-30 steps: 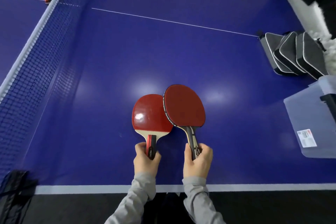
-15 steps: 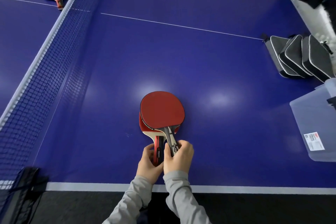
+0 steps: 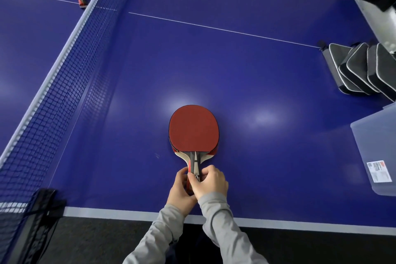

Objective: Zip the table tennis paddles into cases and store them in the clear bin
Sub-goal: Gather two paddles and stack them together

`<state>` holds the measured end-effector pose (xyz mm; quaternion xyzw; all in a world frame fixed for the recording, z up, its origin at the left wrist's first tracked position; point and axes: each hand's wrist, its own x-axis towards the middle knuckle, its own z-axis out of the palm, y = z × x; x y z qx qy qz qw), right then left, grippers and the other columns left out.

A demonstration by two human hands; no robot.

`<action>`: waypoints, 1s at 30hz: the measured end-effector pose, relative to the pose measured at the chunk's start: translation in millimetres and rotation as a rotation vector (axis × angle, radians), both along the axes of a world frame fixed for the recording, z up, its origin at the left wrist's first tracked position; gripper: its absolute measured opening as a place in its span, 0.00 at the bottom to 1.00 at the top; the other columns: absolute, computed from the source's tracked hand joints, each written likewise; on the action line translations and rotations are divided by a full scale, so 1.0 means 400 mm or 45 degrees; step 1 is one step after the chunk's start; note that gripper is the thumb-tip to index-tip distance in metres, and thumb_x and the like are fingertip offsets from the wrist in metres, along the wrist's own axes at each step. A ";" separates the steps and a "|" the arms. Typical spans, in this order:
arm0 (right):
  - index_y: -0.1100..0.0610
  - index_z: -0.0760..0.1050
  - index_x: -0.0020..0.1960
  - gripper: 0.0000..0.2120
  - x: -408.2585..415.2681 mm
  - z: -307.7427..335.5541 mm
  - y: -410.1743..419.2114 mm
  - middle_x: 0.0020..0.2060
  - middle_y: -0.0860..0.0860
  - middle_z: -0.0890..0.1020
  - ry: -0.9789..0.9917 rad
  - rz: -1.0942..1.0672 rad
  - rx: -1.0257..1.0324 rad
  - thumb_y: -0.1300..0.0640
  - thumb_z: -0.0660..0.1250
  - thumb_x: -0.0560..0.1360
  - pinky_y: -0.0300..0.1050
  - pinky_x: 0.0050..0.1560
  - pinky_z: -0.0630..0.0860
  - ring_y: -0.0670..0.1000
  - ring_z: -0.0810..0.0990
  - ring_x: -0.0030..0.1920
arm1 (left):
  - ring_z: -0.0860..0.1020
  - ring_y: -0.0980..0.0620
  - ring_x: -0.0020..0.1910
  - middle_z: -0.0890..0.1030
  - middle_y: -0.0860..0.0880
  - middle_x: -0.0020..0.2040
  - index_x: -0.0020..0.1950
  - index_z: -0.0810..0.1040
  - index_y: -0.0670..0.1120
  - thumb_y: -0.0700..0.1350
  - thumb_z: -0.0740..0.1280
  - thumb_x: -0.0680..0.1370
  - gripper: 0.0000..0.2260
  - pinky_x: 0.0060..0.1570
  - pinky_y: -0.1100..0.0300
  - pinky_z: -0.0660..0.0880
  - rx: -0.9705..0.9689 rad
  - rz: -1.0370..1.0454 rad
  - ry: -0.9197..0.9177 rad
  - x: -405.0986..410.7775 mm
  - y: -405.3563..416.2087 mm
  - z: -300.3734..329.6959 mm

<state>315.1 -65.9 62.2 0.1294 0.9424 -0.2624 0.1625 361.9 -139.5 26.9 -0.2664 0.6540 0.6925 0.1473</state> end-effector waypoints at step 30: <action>0.61 0.77 0.50 0.07 -0.033 -0.019 0.362 0.47 0.53 0.79 0.381 -0.088 -0.270 0.61 0.68 0.73 0.57 0.52 0.73 0.55 0.76 0.49 | 0.76 0.46 0.43 0.76 0.51 0.43 0.45 0.78 0.50 0.41 0.69 0.70 0.06 0.45 0.57 0.70 -0.722 0.632 -0.249 -0.066 0.102 0.027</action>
